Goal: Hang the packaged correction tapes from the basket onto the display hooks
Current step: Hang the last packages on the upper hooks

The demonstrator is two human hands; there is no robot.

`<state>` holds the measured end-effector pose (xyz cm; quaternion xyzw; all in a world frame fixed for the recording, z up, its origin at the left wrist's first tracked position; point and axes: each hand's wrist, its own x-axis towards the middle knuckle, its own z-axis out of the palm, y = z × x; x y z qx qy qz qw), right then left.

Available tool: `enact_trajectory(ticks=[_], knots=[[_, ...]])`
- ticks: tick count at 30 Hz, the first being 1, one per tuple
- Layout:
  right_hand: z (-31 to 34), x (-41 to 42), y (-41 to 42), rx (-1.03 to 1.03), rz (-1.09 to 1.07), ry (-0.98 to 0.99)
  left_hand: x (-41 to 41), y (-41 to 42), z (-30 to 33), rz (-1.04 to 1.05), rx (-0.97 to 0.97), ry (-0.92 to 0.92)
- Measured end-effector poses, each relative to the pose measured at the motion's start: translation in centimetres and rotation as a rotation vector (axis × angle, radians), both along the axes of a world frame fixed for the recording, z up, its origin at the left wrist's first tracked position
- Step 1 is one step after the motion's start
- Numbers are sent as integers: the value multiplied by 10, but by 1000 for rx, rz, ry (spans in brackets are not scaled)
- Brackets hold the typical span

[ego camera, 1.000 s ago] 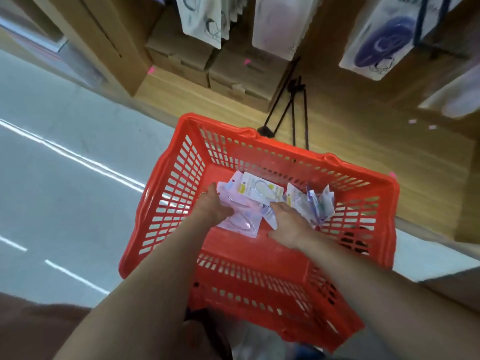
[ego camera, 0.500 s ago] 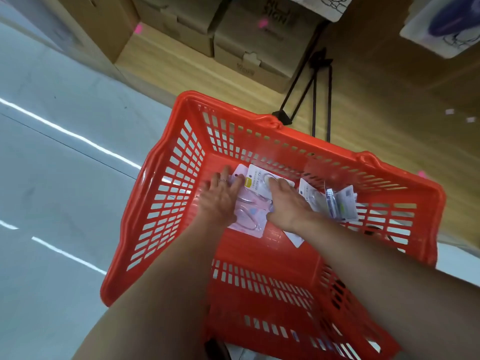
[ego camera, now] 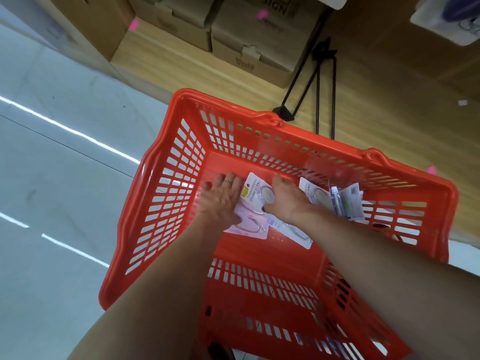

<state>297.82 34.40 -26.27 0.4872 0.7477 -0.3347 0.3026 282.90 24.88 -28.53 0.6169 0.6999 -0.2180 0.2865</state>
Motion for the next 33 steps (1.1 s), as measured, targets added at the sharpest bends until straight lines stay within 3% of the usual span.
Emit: enact_trajectory(ticks=[5,10,17,22,28,31,33], knots=[[-1,1,0,-1,39,7,3,-7,-3,120,9,-38],[-7,3,-11,18,156,-40,-5,-8,-5,380,6,-352],[-4,10,-22,93,148,18,-16,-12,-6,449,-41,-488],[17,13,-24,20,-41,79,-28,-11,21,491,-30,-585],[55,21,-30,44,-382,301,-44,-21,78,601,224,-553],[80,30,-33,-71,-613,500,-41,-29,114,823,343,-608],[98,37,-37,-172,-726,626,-32,-36,138,1010,408,-772]])
